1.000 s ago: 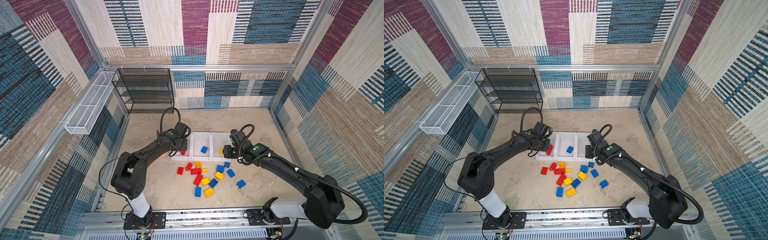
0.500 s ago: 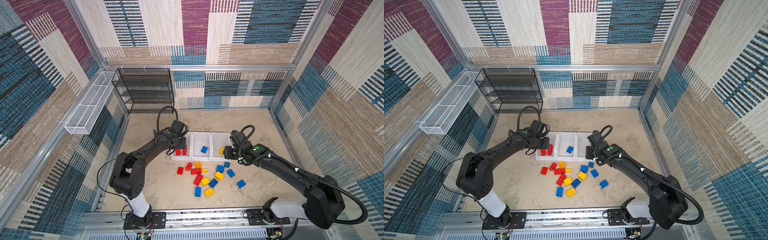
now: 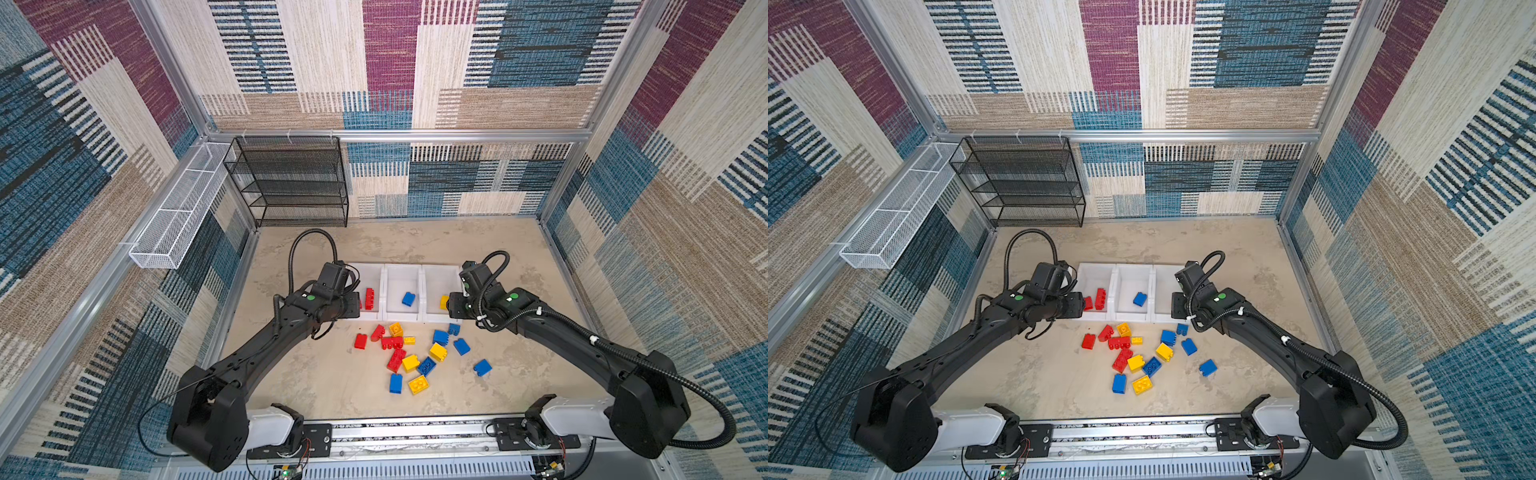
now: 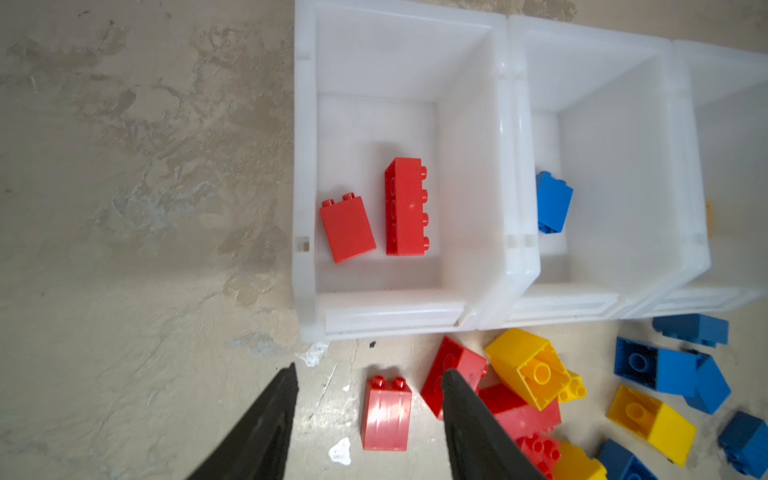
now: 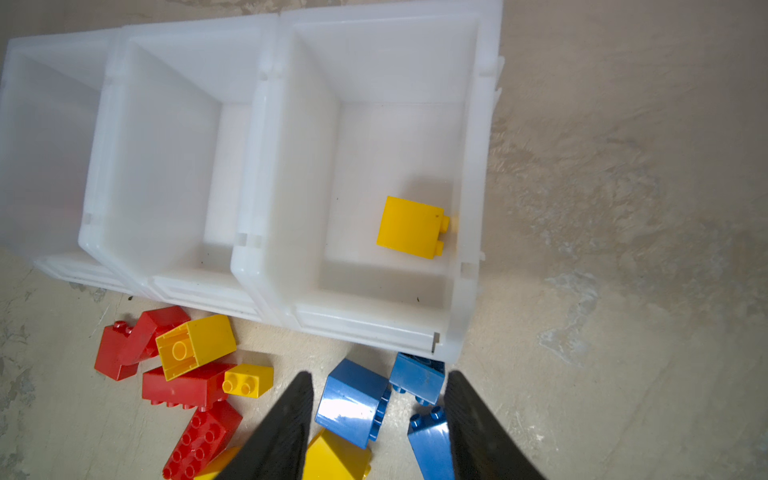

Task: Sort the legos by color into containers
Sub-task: 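Carry the small red brick with the left gripper into the nearest compartment and release, then lower the right gripper onto a yellow brick among blue bricks and grasp it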

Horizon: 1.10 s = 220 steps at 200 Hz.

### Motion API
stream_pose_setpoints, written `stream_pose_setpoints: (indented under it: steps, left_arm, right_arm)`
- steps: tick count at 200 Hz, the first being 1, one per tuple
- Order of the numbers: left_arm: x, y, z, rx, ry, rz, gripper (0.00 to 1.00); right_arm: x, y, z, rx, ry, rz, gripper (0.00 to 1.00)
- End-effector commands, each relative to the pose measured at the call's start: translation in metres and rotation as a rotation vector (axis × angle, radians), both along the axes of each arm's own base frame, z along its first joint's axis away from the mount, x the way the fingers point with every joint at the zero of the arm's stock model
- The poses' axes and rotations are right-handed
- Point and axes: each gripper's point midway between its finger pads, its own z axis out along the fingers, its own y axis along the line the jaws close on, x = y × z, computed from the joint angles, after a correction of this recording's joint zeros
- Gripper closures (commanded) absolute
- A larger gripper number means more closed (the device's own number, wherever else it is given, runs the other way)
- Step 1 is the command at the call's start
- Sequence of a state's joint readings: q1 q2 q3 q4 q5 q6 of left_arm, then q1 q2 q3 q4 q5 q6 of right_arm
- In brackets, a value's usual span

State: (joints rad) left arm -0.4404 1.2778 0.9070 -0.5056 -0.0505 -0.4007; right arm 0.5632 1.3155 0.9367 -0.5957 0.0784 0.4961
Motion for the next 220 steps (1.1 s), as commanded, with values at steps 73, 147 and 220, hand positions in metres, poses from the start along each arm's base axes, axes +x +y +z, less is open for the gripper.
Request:
stream_pose_setpoints:
  steps: [73,147,220]
  left_arm:
    - [-0.035,0.023,-0.009,-0.058,-0.04,0.101,0.4]
    - [-0.051,0.032,-0.018,-0.076,-0.038,0.133,0.4]
    - [-0.06,0.031,-0.028,-0.108,-0.019,0.141,0.4]
  right_arm:
    - [-0.023,0.03,-0.011,0.002,0.044,0.06,0.46]
    - [-0.048,0.08,-0.03,0.029,0.12,0.163,0.46]
    - [-0.074,0.059,-0.053,-0.039,0.21,0.115,0.46]
